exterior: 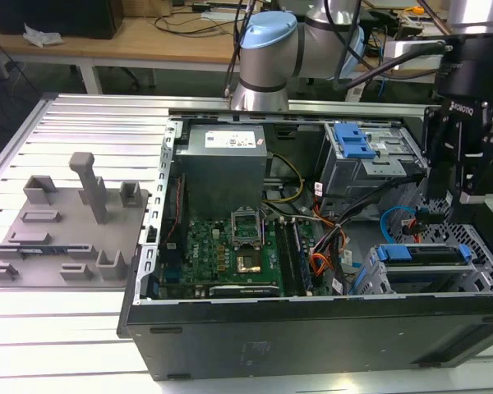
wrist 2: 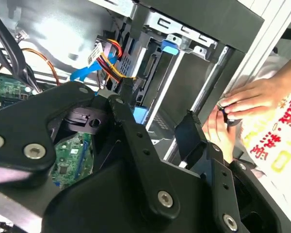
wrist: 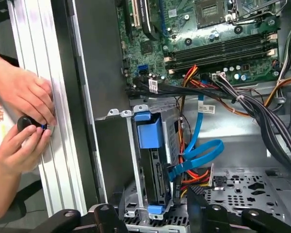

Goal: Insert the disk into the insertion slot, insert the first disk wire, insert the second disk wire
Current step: 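Insert the first disk wire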

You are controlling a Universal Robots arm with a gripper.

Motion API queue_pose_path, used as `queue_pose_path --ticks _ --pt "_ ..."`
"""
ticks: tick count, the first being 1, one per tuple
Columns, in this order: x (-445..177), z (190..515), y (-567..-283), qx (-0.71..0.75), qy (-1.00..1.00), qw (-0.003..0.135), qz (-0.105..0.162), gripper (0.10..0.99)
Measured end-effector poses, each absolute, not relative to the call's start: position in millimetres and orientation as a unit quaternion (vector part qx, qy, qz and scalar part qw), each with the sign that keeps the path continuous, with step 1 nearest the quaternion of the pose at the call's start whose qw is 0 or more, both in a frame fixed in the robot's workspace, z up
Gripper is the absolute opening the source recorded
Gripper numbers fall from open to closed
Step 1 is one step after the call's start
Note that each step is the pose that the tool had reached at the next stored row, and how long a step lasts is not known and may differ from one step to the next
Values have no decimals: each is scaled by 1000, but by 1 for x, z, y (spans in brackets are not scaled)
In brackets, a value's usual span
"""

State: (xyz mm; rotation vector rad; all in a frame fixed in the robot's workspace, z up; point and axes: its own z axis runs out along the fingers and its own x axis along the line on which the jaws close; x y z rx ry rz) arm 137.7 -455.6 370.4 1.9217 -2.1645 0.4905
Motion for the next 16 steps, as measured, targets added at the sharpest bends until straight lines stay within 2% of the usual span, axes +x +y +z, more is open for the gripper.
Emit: queue_pose_path --ticks 2,4,10,14,15,16 --pt "138 368 -456 662 -722 106 172 608" --pt "138 367 -455 666 -716 111 177 471" --pt "138 361 -437 667 -709 123 191 471" --pt "138 355 -437 668 -708 124 192 455" --pt "138 353 -435 668 -707 125 194 318" --pt "138 352 -431 670 -705 124 195 318"
